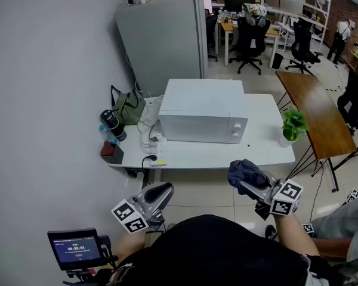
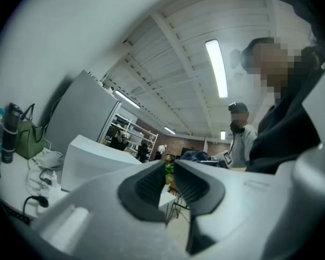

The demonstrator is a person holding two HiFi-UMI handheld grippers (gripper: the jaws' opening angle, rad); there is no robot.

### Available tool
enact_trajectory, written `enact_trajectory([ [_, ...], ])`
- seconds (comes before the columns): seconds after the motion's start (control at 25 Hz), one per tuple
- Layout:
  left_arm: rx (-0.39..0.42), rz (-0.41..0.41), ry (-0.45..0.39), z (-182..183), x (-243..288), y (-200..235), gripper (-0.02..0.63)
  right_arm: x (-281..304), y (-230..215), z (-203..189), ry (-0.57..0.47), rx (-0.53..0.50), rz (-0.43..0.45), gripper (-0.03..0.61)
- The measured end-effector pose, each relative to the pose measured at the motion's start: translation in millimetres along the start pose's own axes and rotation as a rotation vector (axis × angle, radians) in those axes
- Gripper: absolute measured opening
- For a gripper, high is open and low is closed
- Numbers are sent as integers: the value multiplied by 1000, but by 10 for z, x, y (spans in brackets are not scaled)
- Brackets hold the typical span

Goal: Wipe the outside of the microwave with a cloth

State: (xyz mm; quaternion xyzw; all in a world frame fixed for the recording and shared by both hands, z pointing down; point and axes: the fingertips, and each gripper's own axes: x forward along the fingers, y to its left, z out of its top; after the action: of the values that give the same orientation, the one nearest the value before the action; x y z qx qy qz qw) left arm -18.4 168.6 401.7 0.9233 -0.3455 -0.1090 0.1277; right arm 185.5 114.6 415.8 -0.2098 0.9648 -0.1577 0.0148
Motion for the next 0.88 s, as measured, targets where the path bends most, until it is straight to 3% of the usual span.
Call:
enact_trajectory([
  [0.44, -20, 19, 15, -43, 107, 157, 48, 211, -212, -110, 17, 27, 19, 155],
  [0.64, -43, -22, 2, 63, 141, 675, 48, 696, -425, -76, 43, 16, -20, 155],
  [0.88, -39, -110, 8, 358, 167, 1680, 48, 1664, -787, 242, 63, -42, -114, 155],
])
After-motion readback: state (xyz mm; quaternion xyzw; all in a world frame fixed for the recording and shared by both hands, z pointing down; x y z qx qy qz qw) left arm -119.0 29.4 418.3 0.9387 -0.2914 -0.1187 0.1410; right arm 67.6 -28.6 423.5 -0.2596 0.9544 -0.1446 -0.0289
